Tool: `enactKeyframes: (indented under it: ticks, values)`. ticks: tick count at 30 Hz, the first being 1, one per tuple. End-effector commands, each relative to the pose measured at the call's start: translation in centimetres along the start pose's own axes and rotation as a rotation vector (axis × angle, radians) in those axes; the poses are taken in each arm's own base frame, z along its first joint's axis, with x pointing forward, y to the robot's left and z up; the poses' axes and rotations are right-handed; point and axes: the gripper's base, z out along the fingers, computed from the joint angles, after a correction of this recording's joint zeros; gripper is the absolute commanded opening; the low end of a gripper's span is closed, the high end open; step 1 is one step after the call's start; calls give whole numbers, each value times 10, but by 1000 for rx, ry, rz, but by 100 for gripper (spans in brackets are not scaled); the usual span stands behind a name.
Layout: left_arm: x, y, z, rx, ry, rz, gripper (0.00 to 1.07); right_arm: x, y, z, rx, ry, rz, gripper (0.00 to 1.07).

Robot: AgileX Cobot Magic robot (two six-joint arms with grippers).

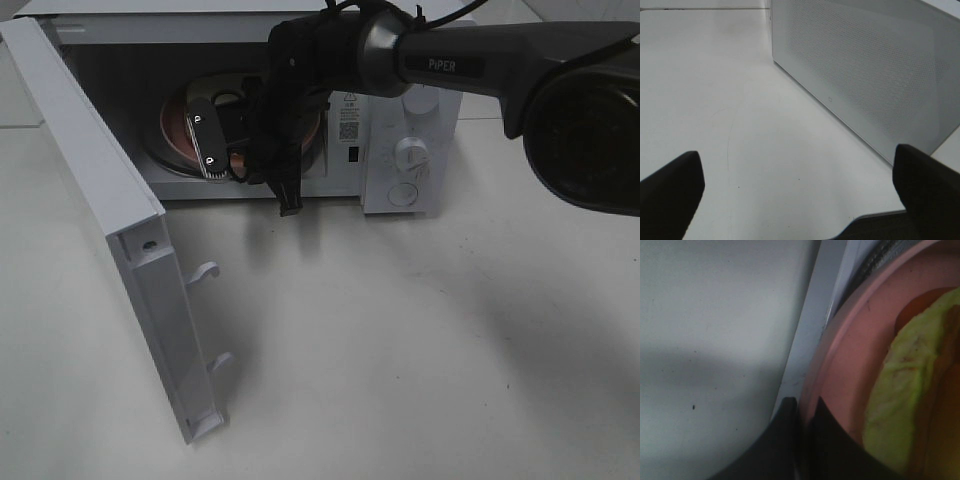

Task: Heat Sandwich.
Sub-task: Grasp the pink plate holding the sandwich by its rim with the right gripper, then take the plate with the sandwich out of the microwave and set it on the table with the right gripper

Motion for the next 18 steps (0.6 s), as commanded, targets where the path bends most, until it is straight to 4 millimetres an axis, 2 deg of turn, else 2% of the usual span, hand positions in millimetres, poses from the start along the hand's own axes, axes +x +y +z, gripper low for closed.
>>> enactKeyframes:
  ticks: [1,10,18]
  values:
    - [0,-1,0,1,-18,-8,97,1,5,-8,-10,1,-63,0]
    - [0,-1,0,1,-18,-9,97,4,19,-19,-13,-4,-146,0]
    - [0,-1,0,1,-18,-9,97,2,28,-45,9,-55,-197,0]
